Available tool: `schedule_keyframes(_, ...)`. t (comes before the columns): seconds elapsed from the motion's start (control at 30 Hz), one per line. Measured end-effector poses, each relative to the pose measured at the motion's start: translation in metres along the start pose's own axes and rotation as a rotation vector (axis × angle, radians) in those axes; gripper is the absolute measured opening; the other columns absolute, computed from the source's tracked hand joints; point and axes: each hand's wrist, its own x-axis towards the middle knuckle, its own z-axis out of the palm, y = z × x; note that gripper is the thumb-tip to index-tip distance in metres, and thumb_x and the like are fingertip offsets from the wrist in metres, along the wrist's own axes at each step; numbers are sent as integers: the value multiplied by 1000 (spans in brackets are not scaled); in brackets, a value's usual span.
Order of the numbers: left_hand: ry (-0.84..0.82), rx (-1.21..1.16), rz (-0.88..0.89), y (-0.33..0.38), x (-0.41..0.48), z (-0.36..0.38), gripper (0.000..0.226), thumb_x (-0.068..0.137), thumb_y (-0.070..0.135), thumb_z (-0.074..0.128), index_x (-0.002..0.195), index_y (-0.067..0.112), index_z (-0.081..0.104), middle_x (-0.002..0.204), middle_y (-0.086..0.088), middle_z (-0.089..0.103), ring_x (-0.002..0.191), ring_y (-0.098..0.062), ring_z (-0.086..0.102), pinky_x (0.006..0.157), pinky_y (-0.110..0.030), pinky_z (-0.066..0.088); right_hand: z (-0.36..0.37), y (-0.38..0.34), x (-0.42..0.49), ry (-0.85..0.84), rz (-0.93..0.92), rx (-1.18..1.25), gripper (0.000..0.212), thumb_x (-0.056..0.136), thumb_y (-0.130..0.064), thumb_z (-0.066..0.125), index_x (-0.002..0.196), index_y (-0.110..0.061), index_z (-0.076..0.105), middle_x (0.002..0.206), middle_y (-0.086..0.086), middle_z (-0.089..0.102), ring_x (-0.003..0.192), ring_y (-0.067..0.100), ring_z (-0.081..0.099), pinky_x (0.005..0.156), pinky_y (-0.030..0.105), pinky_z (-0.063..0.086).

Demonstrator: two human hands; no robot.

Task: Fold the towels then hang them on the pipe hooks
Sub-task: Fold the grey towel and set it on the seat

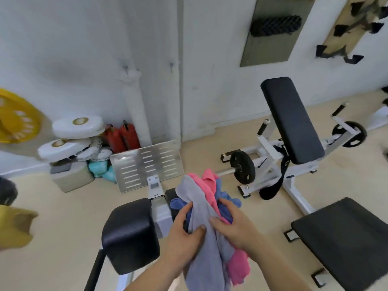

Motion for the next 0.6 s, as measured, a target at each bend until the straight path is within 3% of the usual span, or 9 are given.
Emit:
schedule_keyframes(0.1,57,-40,-42,11,24,9,71,79,34,74,140,55,45,141,19,56,127,-6,56,109,-35,50,-16,6,41,-97,-19,-12,42,95,-14,72,110,-46,48,111,-29,57,88,-33,56,74,-4,43)
schedule_keyframes(0.17,110,-46,-39,18,42,13,71,80,27,74,141,49,47,143,18,55,130,-5,54,111,-36,48,-25,7,69,-124,-14,-23,41,94,-13,73,108,-46,51,111,-24,60,91,-23,61,75,-2,45)
schedule_keyframes(0.3,220,-44,-24,28,87,16,62,87,12,72,137,42,50,133,26,56,124,3,54,104,-21,45,-36,-3,129,-147,8,-33,45,93,-17,75,131,-29,54,122,-13,61,113,7,63,96,21,47)
schedule_keyframes(0.37,228,-29,-42,26,112,12,60,88,11,71,128,51,49,124,35,55,116,9,56,94,-12,46,-34,-7,157,-182,21,-61,50,94,-20,74,137,-28,50,122,-16,59,113,5,60,99,27,45)
schedule_keyframes(0.5,162,83,-212,-4,156,-1,55,85,27,68,138,30,53,133,10,57,129,-15,54,98,-23,41,-12,11,200,-196,143,-163,65,93,-21,72,151,-23,42,135,-4,54,122,12,55,103,26,42)
schedule_keyframes(0.57,75,238,-264,-22,172,-5,56,86,32,62,140,22,53,141,-3,54,140,-26,45,100,-25,38,0,25,212,-206,158,-242,49,95,-17,69,140,-26,52,124,-7,59,114,7,57,98,20,41)
schedule_keyframes(0.6,57,297,-289,-28,177,-8,58,90,33,61,145,21,50,148,-5,48,144,-27,40,104,-26,36,5,29,217,-211,146,-278,33,96,-16,67,124,-32,59,115,-12,62,107,1,59,94,18,42)
